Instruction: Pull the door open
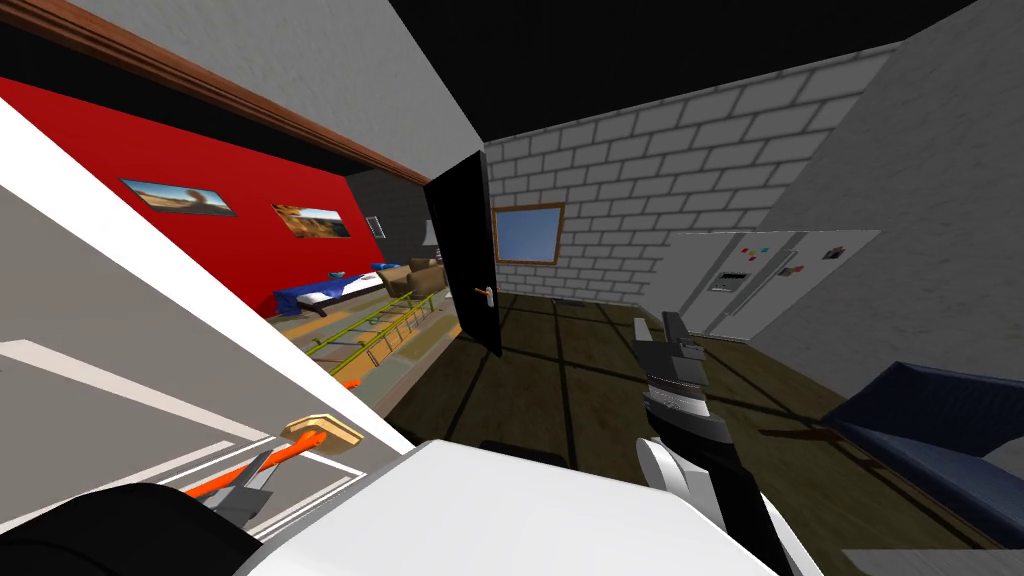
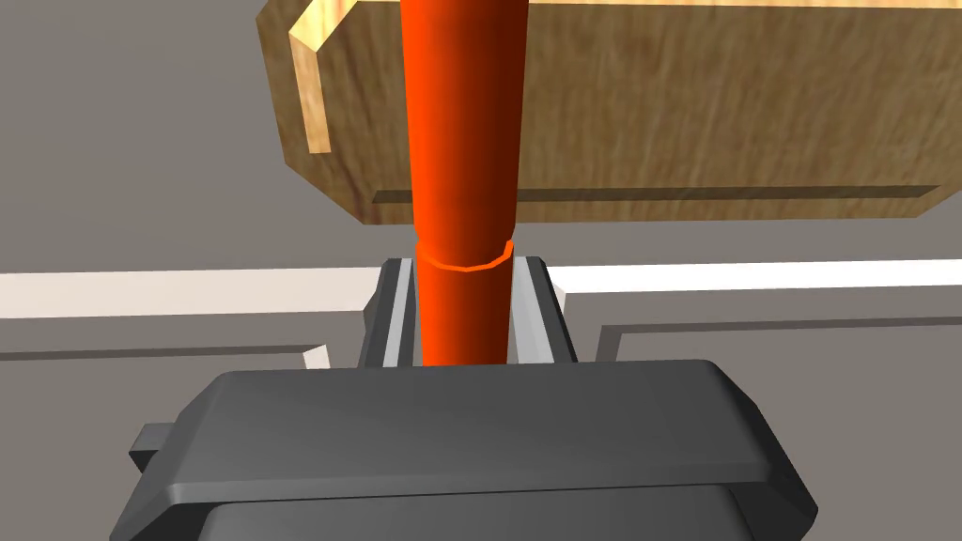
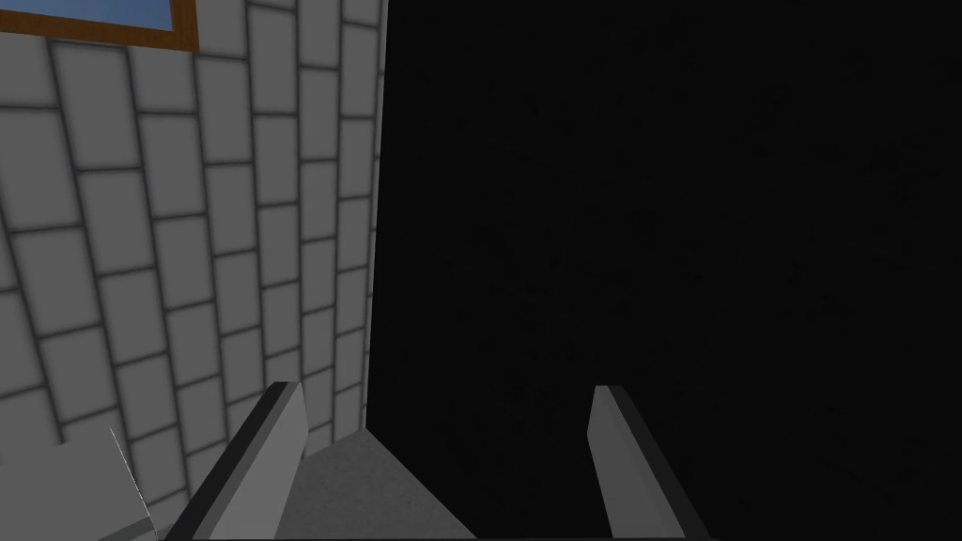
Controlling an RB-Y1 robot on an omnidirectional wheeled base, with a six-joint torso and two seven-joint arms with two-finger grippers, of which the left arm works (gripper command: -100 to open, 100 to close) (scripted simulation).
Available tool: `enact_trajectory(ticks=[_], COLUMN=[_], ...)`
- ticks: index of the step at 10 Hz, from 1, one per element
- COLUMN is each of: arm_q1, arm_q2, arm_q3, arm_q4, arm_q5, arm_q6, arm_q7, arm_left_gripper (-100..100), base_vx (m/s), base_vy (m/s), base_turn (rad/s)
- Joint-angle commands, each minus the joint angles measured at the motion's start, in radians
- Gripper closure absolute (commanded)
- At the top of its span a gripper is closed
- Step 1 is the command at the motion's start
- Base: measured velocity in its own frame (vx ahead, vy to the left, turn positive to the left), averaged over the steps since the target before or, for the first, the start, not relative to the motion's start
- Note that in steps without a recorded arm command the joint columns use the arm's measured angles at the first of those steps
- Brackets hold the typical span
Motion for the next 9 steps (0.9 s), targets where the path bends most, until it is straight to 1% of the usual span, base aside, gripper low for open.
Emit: enact_trajectory(ticks=[1, 2, 4, 5, 6, 7, 9], arm_q1=[0.006, 0.007, 0.011, 0.003, 0.005, 0.006, 0.009], arm_q2=[0.0, -0.002, -0.008, -0.001, -0.008, -0.009, -0.015], arm_q3=[0.005, 0.006, 0.008, 0.004, 0.005, 0.005, 0.009], arm_q4=[-0.003, -0.005, -0.015, -0.001, -0.008, -0.01, -0.021], arm_q5=[-0.016, -0.022, -0.044, -0.038, -0.056, -0.061, -0.083], arm_q6=[-0.037, -0.047, -0.088, -0.076, -0.11, -0.119, -0.161], arm_q7=[0.008, 0.011, 0.021, 0.013, 0.019, 0.02, 0.028], arm_left_gripper=[100, 100, 100, 100, 100, 100, 100], base_vx=[-0.186, -0.175, -0.184, -0.092, -0.128, -0.195, -0.186], base_vy=[-0.016, -0.024, -0.021, -0.029, 0.008, 0.017, 0.004], base_turn=[-0.018, -0.015, -0.012, -0.013, -0.012, -0.03, -0.016])
